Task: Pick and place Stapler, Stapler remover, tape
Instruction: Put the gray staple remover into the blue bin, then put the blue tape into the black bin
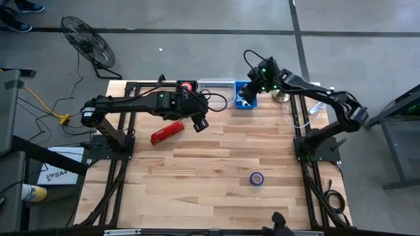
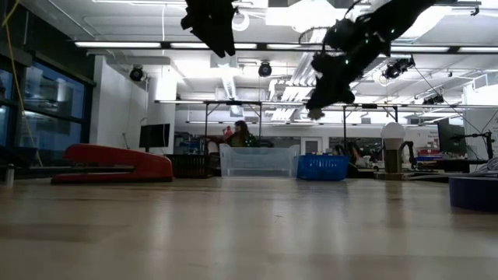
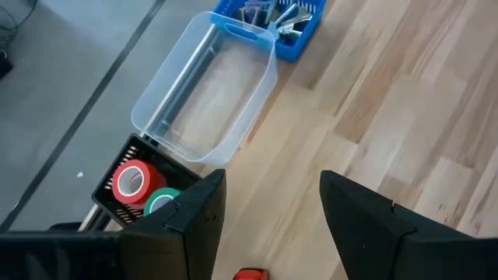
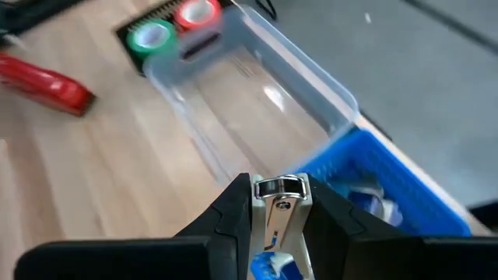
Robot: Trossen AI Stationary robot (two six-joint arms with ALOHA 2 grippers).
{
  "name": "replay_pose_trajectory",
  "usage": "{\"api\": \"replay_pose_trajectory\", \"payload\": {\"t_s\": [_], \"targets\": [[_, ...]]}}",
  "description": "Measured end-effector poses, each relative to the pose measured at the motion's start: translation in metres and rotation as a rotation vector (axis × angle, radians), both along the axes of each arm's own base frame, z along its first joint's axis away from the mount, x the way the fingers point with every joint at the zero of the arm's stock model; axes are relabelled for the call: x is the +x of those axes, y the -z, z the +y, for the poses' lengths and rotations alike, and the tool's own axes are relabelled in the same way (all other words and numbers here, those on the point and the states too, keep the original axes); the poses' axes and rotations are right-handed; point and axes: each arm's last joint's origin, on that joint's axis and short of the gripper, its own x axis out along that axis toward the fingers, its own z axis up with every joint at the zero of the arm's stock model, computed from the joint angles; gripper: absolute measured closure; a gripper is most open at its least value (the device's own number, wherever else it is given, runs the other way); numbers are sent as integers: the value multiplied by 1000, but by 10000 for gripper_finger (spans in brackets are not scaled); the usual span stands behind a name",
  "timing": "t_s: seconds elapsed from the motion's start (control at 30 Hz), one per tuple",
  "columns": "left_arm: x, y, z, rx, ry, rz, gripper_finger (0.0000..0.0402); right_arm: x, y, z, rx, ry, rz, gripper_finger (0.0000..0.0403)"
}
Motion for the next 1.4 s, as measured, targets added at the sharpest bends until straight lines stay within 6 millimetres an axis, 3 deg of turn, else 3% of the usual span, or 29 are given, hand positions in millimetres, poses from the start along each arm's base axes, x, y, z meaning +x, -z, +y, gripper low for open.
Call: {"api": "replay_pose_trajectory", "payload": {"t_s": [0.5,0.9,1.17,1.4], "targets": [[0,0,0,-11,-17,-11,198,-1,61,-40,188,136,114,327],[1,0,0,-11,-16,-20,198,-8,67,-48,191,190,138,325],[1,0,0,-12,-15,-18,198,-8,67,-47,206,184,131,238],[1,0,0,-23,-9,-19,198,-9,66,-46,266,161,95,203]]}}
